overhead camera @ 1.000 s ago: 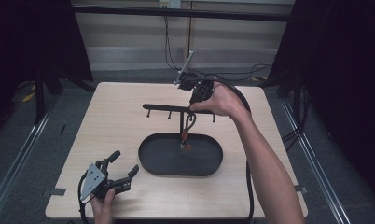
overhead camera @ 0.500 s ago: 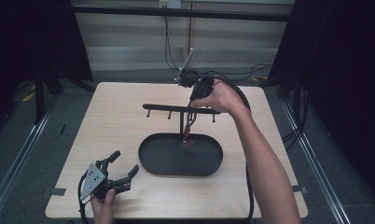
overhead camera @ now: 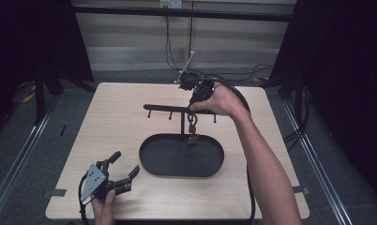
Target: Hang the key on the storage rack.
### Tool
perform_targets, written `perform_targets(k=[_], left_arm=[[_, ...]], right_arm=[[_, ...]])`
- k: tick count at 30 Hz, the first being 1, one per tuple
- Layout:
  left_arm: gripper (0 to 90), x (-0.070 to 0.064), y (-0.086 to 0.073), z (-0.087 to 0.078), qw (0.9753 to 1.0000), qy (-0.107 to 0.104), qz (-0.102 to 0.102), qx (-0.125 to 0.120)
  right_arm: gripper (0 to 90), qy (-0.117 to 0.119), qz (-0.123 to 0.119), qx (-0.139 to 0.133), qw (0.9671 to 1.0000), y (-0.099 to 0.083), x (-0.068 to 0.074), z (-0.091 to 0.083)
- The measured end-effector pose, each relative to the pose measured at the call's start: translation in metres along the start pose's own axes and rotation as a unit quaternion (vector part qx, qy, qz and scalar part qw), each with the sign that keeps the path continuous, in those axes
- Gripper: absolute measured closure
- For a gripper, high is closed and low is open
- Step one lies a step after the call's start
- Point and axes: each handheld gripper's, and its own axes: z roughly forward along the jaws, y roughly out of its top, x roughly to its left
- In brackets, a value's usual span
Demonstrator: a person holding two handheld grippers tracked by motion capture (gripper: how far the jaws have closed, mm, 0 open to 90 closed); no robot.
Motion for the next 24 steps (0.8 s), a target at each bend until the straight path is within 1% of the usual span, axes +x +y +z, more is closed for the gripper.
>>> perform_targets(k=[1, 2, 3, 4, 9, 11, 12, 13, 14, 17, 18, 19, 20, 21, 23, 24], left_arm=[[15.7, 0.000, 0.000, 0.000, 1.0000, 0.000, 0.000, 0.000], [15.7, 0.000, 0.000, 0.000, 1.0000, 0.000, 0.000, 0.000], [15.7, 0.000, 0.000, 0.000, 1.0000, 0.000, 0.000, 0.000], [15.7, 0.000, 0.000, 0.000, 1.0000, 0.000, 0.000, 0.000], [15.7, 0.000, 0.000, 0.000, 1.0000, 0.000, 0.000, 0.000], [15.7, 0.000, 0.000, 0.000, 1.0000, 0.000, 0.001, 0.000], [15.7, 0.000, 0.000, 0.000, 1.0000, 0.000, 0.001, 0.000], [15.6, 0.000, 0.000, 0.000, 1.0000, 0.000, 0.001, 0.000], [15.6, 0.000, 0.000, 0.000, 1.0000, -0.001, 0.004, 0.002], [15.7, 0.000, 0.000, 0.000, 1.0000, 0.000, 0.004, 0.002], [15.6, 0.000, 0.000, 0.000, 1.0000, 0.000, 0.003, 0.001], [15.7, 0.000, 0.000, 0.000, 1.0000, 0.000, 0.003, 0.001], [15.6, 0.000, 0.000, 0.000, 1.0000, -0.001, 0.002, 0.001], [15.6, 0.000, 0.000, 0.000, 1.0000, -0.001, 0.002, 0.001], [15.6, 0.000, 0.000, 0.000, 1.0000, -0.001, 0.002, 0.000], [15.6, 0.000, 0.000, 0.000, 1.0000, 0.000, 0.002, 0.001]], right_arm=[[82.6, 0.000, 0.000, 0.000, 1.0000, 0.000, 0.000, 0.000], [82.2, 0.001, 0.002, -0.009, 1.0000, -0.002, 0.000, -0.002], [82.2, 0.001, 0.002, -0.009, 1.0000, -0.002, 0.000, -0.002], [81.5, 0.008, 0.008, -0.018, 0.9998, -0.004, 0.000, -0.004], [79.0, 0.012, 0.012, -0.029, 0.9994, -0.009, 0.000, -0.007], [77.7, 0.012, 0.027, -0.035, 0.9989, -0.011, -0.001, -0.009], [73.0, 0.020, 0.033, -0.046, 0.9982, -0.014, -0.002, -0.009], [73.0, 0.020, 0.033, -0.046, 0.9982, -0.014, -0.002, -0.009], [70.8, 0.026, 0.038, -0.053, 0.9976, -0.015, -0.002, -0.009], [66.6, 0.030, 0.044, -0.064, 0.9966, -0.019, 0.001, -0.009], [60.9, 0.035, 0.041, -0.063, 0.9966, -0.022, 0.003, -0.008], [60.9, 0.035, 0.041, -0.063, 0.9966, -0.022, 0.003, -0.008], [56.0, 0.034, 0.046, -0.065, 0.9962, -0.023, 0.006, -0.008], [56.0, 0.034, 0.046, -0.065, 0.9962, -0.023, 0.006, -0.008], [51.5, 0.024, 0.050, -0.066, 0.9963, -0.025, 0.008, -0.010], [49.3, 0.022, 0.053, -0.074, 0.9956, -0.028, 0.011, -0.011]])
